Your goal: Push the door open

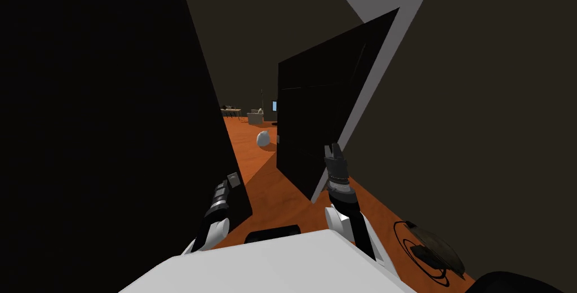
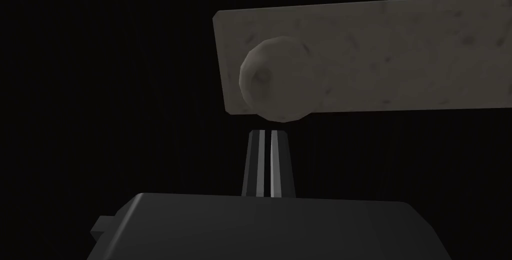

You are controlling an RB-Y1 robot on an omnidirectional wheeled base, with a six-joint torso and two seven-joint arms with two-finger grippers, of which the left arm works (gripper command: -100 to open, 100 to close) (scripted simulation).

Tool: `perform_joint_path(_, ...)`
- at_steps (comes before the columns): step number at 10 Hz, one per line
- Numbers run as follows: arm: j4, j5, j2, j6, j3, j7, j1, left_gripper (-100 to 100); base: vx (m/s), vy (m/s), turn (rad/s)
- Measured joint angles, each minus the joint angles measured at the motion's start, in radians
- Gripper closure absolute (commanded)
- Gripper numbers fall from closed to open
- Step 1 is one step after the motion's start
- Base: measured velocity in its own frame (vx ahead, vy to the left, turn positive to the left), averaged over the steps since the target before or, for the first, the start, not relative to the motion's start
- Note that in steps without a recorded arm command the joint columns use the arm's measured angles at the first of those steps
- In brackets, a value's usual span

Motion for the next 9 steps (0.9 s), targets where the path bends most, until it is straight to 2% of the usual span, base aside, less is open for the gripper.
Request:
perform_joint_path(2, 0.000, 0.008, 0.001, -0.001, 0.006, -0.002, 0.004, -100, -0.135, -0.206, 0.045)
perform_joint_path(4, -0.011, 0.015, -0.013, 0.003, 0.011, -0.004, 0.013, -100, -0.170, -0.203, 0.065)
perform_joint_path(5, 0.000, 0.020, -0.024, 0.000, 0.014, -0.003, 0.011, -100, -0.158, -0.213, 0.049)
perform_joint_path(6, -0.002, 0.025, -0.044, -0.002, 0.018, -0.007, 0.013, -100, -0.065, -0.097, 0.016)
perform_joint_path(7, -0.003, 0.025, -0.047, -0.001, 0.018, -0.008, 0.013, -100, 0.093, 0.012, -0.029)
perform_joint_path(9, -0.002, 0.026, -0.026, -0.007, 0.020, -0.006, 0.018, -100, 0.153, 0.088, -0.030)
